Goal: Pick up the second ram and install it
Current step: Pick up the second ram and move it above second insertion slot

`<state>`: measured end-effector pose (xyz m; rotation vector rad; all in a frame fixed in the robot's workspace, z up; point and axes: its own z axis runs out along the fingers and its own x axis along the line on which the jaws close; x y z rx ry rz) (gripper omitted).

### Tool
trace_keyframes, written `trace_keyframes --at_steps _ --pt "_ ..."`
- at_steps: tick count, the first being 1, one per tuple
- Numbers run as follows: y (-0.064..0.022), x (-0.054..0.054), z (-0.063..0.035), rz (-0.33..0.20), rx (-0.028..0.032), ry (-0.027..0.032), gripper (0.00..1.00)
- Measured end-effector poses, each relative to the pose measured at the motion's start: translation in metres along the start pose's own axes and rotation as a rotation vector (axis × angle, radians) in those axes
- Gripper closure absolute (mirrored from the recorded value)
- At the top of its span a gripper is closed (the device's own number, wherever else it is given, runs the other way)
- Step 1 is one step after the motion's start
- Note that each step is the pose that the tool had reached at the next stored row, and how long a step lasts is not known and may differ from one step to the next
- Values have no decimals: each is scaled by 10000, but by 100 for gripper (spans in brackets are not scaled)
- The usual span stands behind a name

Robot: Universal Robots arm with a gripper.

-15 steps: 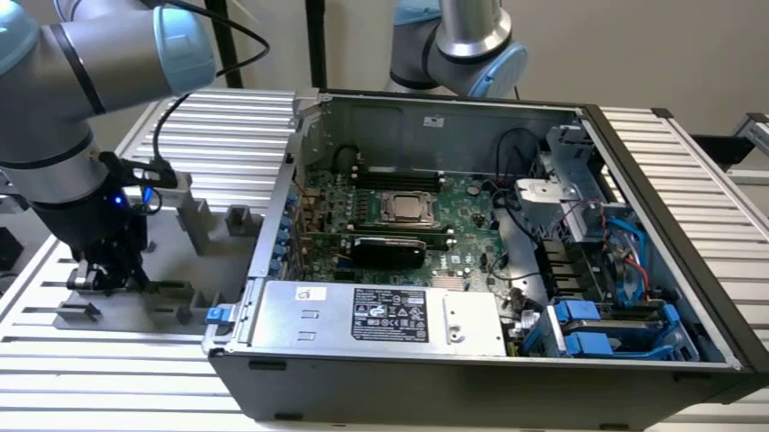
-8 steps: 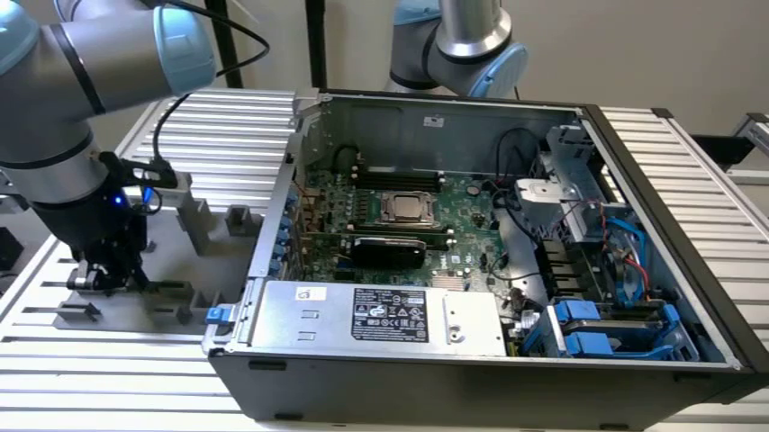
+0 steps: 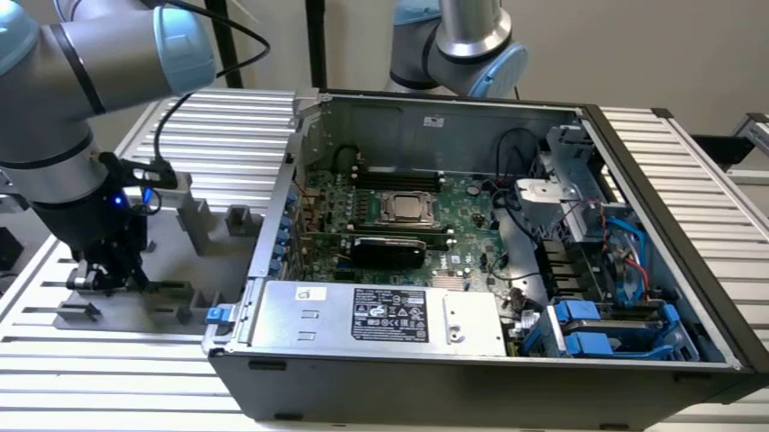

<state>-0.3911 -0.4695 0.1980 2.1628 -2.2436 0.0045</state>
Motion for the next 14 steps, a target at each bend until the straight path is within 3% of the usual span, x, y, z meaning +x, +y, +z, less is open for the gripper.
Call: trace_keyframes --at_steps 14 --pt "1 1 -40 76 -2 -2 100"
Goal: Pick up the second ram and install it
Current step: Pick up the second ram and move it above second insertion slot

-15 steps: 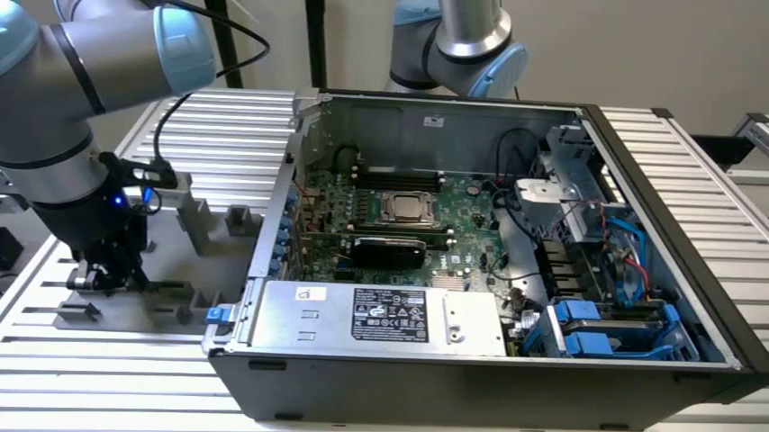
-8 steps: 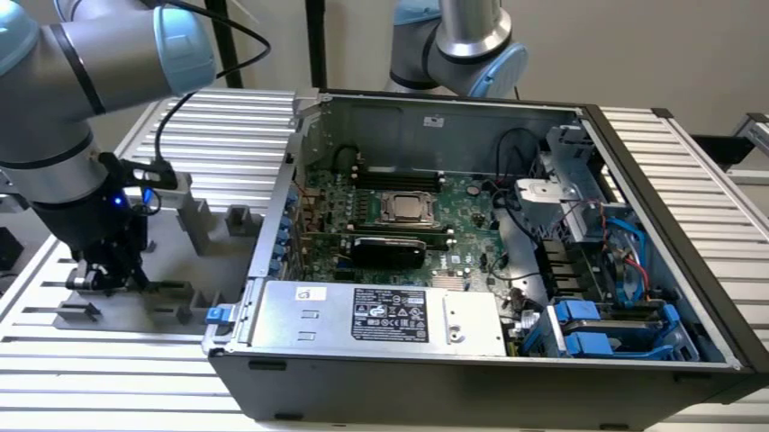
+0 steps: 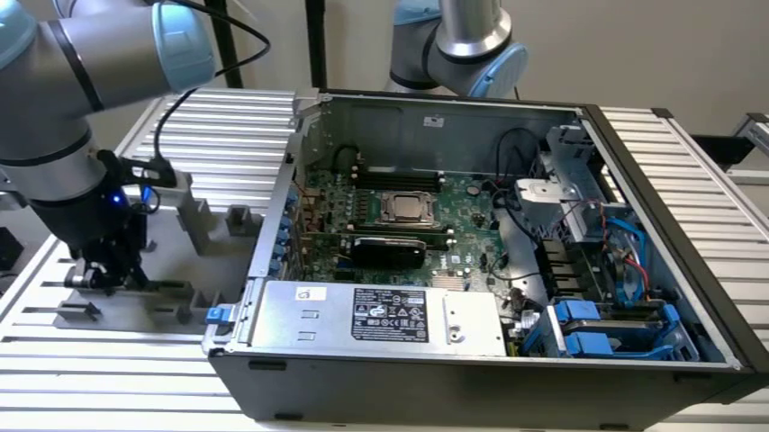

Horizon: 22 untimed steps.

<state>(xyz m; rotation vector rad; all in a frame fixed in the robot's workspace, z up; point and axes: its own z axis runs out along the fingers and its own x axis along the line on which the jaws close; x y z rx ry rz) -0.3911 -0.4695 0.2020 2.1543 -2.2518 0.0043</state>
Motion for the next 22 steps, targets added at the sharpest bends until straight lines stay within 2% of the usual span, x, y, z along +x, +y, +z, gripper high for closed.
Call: trace_keyframes --at_steps 5,17,22 --pt "1 3 -110 -2 0 0 100" --pt "9 13 -653 0 0 0 100" --pt "-18 16 -880 -1 0 1 100"
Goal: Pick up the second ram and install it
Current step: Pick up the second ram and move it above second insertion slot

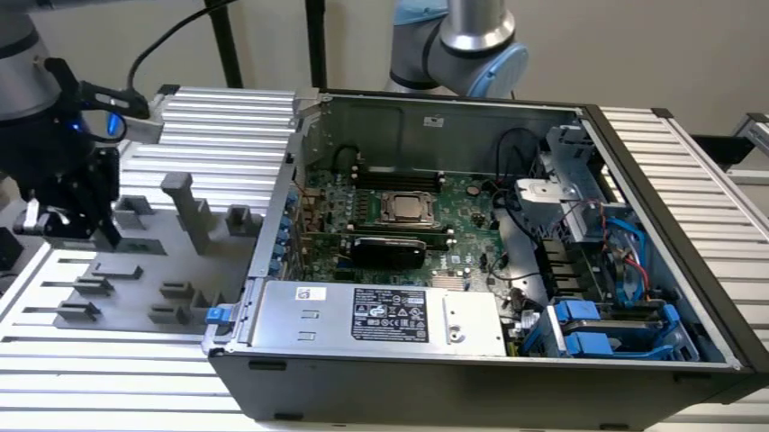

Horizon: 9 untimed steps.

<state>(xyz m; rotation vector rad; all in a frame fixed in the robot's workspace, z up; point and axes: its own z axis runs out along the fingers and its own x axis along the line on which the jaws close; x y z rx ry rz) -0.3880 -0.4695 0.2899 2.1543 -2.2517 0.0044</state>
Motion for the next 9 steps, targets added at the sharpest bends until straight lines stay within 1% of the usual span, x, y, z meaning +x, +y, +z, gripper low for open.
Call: trace_keyframes --at_steps 4,7,9 --pt "-85 0 -184 -1 0 0 100" --pt "-180 -1 -322 -3 0 -1 100" --pt "-251 -3 -414 -4 0 -15 100"
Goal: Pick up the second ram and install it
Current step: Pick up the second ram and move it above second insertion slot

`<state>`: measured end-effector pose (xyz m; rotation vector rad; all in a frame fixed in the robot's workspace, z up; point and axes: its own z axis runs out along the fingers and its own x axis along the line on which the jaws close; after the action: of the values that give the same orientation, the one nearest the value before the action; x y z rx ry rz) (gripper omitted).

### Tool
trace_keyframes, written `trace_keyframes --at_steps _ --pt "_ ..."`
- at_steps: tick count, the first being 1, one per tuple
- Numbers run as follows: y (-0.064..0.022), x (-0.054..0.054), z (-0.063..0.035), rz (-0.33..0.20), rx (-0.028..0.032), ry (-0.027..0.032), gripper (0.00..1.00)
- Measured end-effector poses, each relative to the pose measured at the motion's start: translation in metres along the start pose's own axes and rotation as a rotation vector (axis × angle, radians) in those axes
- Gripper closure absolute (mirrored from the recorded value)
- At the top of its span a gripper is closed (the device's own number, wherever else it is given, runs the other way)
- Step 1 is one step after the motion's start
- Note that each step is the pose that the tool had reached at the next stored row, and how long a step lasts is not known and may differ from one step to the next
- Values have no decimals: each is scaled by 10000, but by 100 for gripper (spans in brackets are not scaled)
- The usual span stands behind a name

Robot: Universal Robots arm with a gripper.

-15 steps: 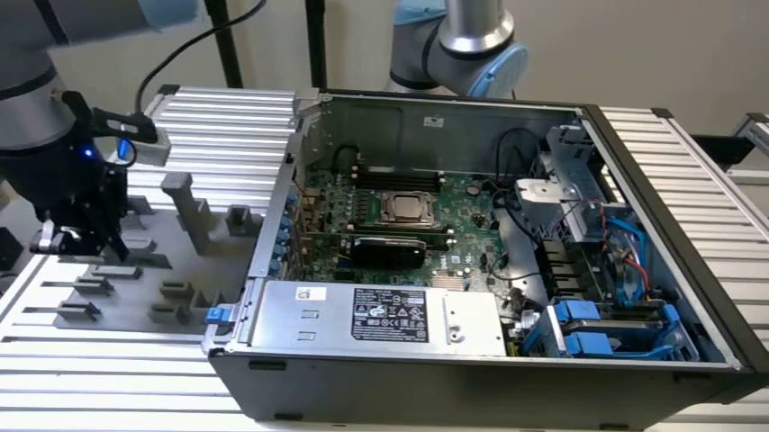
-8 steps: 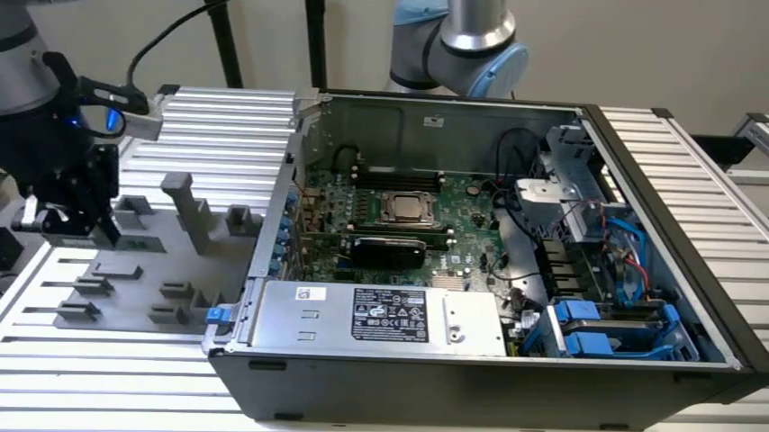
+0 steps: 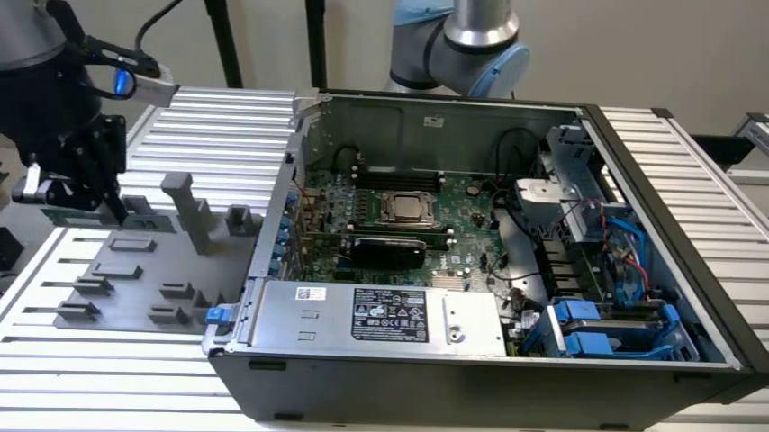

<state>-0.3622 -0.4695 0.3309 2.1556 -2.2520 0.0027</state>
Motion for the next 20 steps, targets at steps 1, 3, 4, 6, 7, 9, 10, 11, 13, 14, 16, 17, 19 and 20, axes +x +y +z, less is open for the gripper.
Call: trace_keyframes --at_steps 1,3,4,6,7,9,10,11,13,14,16,17,19,20 --pt "-35 0 -46 -1 -1 -8 100" --pt "-106 -1 -136 -6 -1 -30 100" --pt "-142 -2 -182 -7 -2 -39 100" --pt "-214 -4 -274 -10 -2 -60 100" --pt "-249 -4 -320 -11 -4 -69 100" --pt "-324 -6 -416 -14 -5 -89 100" --pt "-360 -6 -461 -16 -4 -101 100" --pt "-395 -7 -506 -18 -4 -112 100" --pt "-471 -9 -598 -20 -6 -130 100" --pt "-510 -10 -643 -20 -5 -140 100" --pt "-595 -12 -738 -22 -7 -158 100" --pt "-639 -13 -784 -22 -7 -167 100" --pt "-727 -15 -873 -22 -9 -177 100" --pt "-771 -16 -912 -22 -11 -180 100"
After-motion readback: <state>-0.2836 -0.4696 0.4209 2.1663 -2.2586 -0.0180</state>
